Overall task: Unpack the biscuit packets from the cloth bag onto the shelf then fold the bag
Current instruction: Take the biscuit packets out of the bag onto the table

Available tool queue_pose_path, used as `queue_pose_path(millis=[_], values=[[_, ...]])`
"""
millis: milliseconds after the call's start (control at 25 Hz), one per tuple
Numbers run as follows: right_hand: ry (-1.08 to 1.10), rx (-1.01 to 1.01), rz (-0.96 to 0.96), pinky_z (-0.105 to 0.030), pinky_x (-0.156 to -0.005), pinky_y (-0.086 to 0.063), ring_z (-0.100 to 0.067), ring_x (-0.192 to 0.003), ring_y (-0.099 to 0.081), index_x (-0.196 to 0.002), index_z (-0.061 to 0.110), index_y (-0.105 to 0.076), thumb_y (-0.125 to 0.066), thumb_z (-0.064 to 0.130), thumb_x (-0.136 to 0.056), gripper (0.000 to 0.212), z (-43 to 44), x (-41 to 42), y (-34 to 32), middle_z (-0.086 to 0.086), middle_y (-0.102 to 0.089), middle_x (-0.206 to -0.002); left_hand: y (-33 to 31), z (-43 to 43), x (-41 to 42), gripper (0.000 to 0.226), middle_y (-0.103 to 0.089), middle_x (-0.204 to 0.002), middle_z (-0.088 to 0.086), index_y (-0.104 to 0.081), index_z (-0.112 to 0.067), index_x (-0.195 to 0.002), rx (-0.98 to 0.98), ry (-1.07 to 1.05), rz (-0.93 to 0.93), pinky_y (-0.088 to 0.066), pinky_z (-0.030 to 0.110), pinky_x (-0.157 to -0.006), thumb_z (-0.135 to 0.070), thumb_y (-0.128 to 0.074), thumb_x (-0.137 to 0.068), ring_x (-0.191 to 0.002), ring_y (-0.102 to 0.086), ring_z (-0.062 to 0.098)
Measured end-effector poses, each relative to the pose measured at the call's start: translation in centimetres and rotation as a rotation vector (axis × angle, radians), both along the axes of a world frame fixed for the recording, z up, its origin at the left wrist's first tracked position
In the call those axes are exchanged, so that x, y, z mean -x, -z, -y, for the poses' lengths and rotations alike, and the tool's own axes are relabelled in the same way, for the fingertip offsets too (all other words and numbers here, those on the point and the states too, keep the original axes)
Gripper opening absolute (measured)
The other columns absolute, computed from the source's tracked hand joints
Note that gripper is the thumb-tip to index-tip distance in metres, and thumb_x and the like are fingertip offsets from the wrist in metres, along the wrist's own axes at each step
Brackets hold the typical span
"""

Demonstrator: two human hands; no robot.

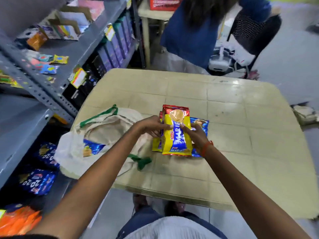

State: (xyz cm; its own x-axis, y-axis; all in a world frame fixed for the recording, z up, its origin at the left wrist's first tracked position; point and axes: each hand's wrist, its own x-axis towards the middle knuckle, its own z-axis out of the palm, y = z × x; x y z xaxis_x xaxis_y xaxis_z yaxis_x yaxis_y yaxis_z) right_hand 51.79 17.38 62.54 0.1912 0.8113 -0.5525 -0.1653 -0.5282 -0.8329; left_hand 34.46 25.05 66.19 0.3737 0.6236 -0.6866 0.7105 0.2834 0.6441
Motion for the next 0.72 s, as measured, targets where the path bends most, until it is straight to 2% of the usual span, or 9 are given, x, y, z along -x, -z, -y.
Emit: queue_pose_path(millis=[40,120,240,320,400,480,560,640,720], values=[[0.101,-0.032,0.058,-0.014,-0.044,-0.051,-0.007,-0.058,-0.068,-0.097,0.013,-0.059,-0.067,0.025,-0.084,0.020,0.7,-1.8,0.2,-0.006,-0.065,-0.089,0.3,0.2,-2.4,0.027,-0.062,-0.078,0.010,-0.064,-0.010,-0.090,-0.043,0.042,0.019,-0.052,0.022,-0.060,-0.037,-0.063,-0.087,-0.065,-0.060,0.017],[0.248,-0.058,0.196,-0.017,-0.058,-0.056,-0.018,-0.077,-0.066,-0.104,0.006,-0.060,-0.066,0.026,-0.084,0.028,1.9,-5.5,0.8,-0.011,-0.064,-0.096,1.0,0.9,-7.8,0.024,-0.066,-0.086,0.013,-0.063,-0.007,-0.105,-0.113,0.087,0.076,-0.053,0.025,-0.062,-0.025,-0.063,-0.089,-0.072,-0.062,0.021],[0.378,-0.015,0.364,-0.040,-0.087,-0.052,-0.034,-0.102,-0.063,-0.119,0.001,-0.055,-0.060,0.028,-0.088,0.042,3.3,-10.3,2.6,-0.021,-0.065,-0.114,2.5,2.9,-14.6,0.043,-0.062,-0.124,0.019,-0.052,-0.002,-0.128,-0.141,0.216,0.140,-0.052,0.039,-0.093,-0.014,-0.062,-0.088,-0.112,-0.061,0.033],[0.397,0.048,0.453,-0.043,-0.092,-0.048,-0.038,-0.108,-0.060,-0.122,0.001,-0.054,-0.054,0.023,-0.090,0.039,4.4,-12.7,3.8,-0.023,-0.061,-0.121,3.9,4.5,-17.6,0.054,-0.055,-0.135,0.016,-0.043,-0.006,-0.136,-0.047,0.307,0.176,-0.045,0.040,-0.104,-0.011,-0.064,-0.086,-0.122,-0.055,0.030],[0.368,0.092,0.461,-0.044,-0.092,-0.048,-0.039,-0.109,-0.059,-0.123,0.002,-0.052,-0.051,0.024,-0.085,0.045,5.1,-14.2,4.9,-0.024,-0.060,-0.124,4.8,6.0,-19.2,0.069,-0.046,-0.144,0.013,-0.032,-0.010,-0.143,0.153,0.290,0.219,-0.041,0.041,-0.109,-0.014,-0.065,-0.082,-0.128,-0.049,0.029],[0.326,0.107,0.471,-0.046,-0.094,-0.049,-0.039,-0.110,-0.059,-0.127,0.004,-0.050,-0.044,0.025,-0.076,0.056,5.7,-15.1,6.2,-0.024,-0.058,-0.126,5.6,6.8,-20.2,0.082,-0.029,-0.155,0.008,-0.014,-0.011,-0.149,0.268,0.253,0.239,-0.035,0.032,-0.108,-0.015,-0.064,-0.084,-0.138,-0.037,0.025],[0.239,0.137,0.509,-0.044,-0.094,-0.047,-0.039,-0.114,-0.056,-0.133,0.003,-0.042,-0.043,0.021,-0.081,0.054,5.8,-15.8,7.0,-0.023,-0.055,-0.130,5.7,6.9,-20.7,0.091,-0.019,-0.157,0.007,-0.001,-0.009,-0.150,0.317,0.229,0.239,-0.032,0.026,-0.103,-0.013,-0.064,-0.084,-0.142,-0.029,0.025],[0.176,0.159,0.561,-0.042,-0.097,-0.045,-0.039,-0.121,-0.052,-0.138,0.004,-0.034,-0.043,0.027,-0.081,0.063,5.5,-16.1,6.9,-0.023,-0.049,-0.137,5.7,6.9,-20.6,0.098,-0.018,-0.158,0.007,-0.001,-0.011,-0.151,0.310,0.231,0.250,-0.031,0.023,-0.103,-0.016,-0.068,-0.080,-0.141,-0.029,0.023],[0.190,0.176,0.707,-0.045,-0.107,-0.038,-0.039,-0.128,-0.044,-0.140,0.002,-0.032,-0.043,0.026,-0.079,0.066,4.7,-15.3,6.3,-0.024,-0.043,-0.142,5.9,6.8,-19.7,0.096,-0.029,-0.154,0.007,-0.011,-0.011,-0.150,0.237,0.175,0.307,-0.040,0.018,-0.099,-0.017,-0.071,-0.075,-0.132,-0.038,0.018]])
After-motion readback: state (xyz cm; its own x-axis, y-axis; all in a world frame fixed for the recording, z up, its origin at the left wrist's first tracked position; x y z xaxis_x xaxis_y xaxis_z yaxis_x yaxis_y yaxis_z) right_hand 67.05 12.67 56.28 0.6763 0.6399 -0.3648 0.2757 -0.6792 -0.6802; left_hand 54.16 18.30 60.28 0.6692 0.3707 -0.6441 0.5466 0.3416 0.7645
